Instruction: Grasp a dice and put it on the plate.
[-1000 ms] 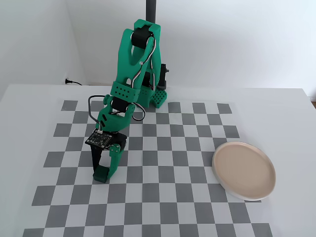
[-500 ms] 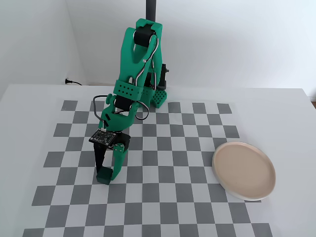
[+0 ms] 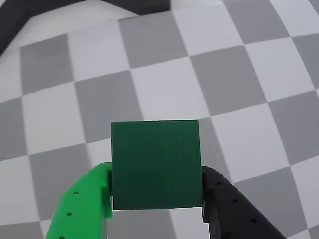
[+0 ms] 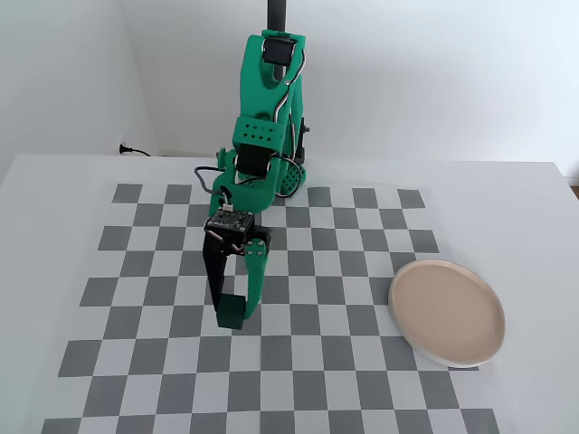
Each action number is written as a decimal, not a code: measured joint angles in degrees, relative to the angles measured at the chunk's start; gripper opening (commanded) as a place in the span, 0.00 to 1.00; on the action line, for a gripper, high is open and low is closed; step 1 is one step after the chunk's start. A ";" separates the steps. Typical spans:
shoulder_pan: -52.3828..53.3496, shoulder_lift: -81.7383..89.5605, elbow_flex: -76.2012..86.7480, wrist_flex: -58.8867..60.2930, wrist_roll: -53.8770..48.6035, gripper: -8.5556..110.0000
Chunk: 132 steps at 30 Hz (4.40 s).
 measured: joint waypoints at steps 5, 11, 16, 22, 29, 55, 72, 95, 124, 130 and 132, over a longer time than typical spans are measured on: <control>-6.06 8.53 3.87 1.76 0.00 0.04; -14.15 22.85 11.25 3.52 -0.70 0.04; -20.39 35.07 11.78 12.57 -0.62 0.04; -26.19 42.89 11.78 20.65 0.35 0.04; -32.52 44.82 11.78 22.32 1.05 0.04; -50.45 2.64 -9.58 15.12 7.03 0.04; -54.05 -24.17 -29.88 12.04 5.98 0.04; -52.65 -34.37 -39.73 14.15 5.98 0.21; -43.59 3.16 -20.39 26.72 3.69 0.04; -39.37 17.58 -8.79 25.40 2.02 0.04; -37.62 22.15 -5.80 24.96 2.02 0.04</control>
